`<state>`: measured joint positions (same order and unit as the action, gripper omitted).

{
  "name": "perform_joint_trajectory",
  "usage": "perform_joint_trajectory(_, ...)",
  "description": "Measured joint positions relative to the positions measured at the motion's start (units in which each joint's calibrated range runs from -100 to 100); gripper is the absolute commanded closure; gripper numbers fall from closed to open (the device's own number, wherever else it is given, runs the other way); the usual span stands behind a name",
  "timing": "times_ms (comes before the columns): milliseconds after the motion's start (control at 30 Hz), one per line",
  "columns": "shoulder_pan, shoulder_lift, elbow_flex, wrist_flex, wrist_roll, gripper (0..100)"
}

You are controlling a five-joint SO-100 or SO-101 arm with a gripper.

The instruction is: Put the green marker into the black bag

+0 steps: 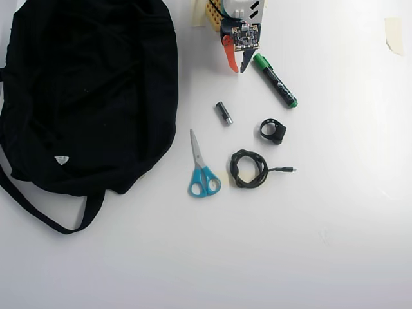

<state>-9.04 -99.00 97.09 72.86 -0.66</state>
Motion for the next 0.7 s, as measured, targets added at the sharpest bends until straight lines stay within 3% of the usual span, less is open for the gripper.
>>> perform_joint_trajectory(300, 0.00, 0.08, 0.55, -1.46, -0.54, 98)
perform_joint_trajectory(700, 0.00, 6.48, -2.28, -25.33, -0.59, 98)
